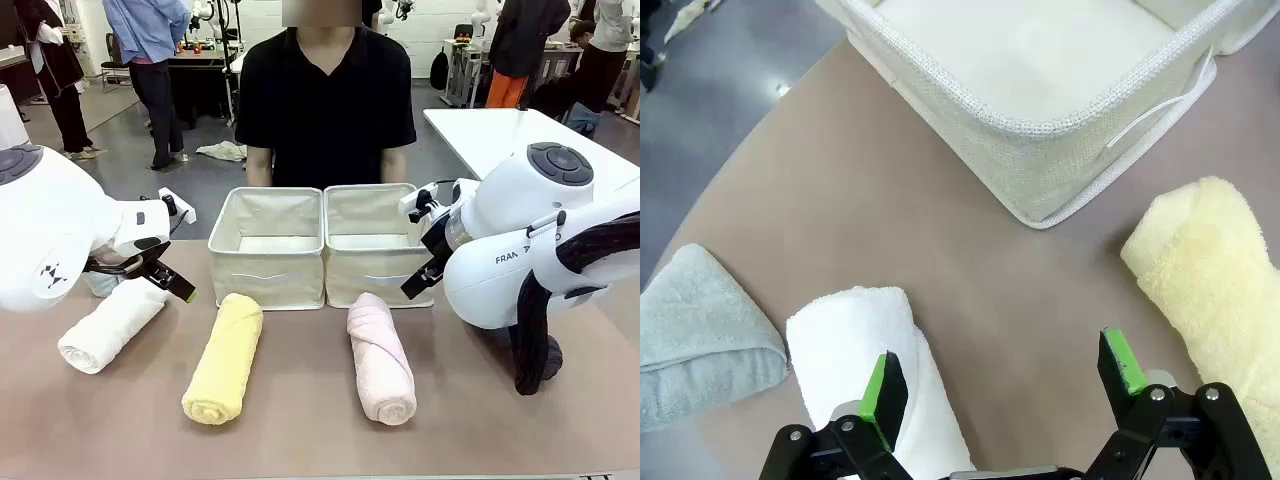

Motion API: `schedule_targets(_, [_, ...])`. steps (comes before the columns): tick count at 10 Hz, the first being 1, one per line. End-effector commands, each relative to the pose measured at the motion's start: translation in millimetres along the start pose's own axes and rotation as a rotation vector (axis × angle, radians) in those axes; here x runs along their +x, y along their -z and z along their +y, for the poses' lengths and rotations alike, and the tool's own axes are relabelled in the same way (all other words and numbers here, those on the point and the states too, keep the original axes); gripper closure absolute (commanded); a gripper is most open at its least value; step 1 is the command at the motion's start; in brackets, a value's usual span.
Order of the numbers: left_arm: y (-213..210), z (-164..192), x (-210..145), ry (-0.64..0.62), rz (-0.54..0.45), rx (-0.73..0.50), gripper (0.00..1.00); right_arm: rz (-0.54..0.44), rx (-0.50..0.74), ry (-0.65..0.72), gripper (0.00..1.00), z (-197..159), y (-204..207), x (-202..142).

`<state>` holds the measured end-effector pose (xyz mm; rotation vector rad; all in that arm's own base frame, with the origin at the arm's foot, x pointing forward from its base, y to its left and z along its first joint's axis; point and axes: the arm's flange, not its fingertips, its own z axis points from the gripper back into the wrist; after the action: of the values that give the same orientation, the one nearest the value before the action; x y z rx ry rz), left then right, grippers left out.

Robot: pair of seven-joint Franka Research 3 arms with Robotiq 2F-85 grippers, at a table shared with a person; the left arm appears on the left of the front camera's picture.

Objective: Sort the towels based on their folding style.
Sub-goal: Pick up one triangle-folded towel and place it in the left Fabric basket.

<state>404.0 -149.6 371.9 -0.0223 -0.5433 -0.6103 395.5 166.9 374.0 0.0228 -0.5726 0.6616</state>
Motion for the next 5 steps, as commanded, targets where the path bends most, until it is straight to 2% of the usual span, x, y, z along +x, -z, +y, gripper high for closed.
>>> schedule_targets(1, [0.0,-0.1,0.0,0.0,0.0,0.0,0.0,0.0,0.0,0.0,0.0,0.0,0.0,0.0])
schedule_targets(5, [0.0,-0.1,0.0,0.0,0.0,0.0,0.0,0.0,0.0,0.0,0.0,0.0,0.0,0.0])
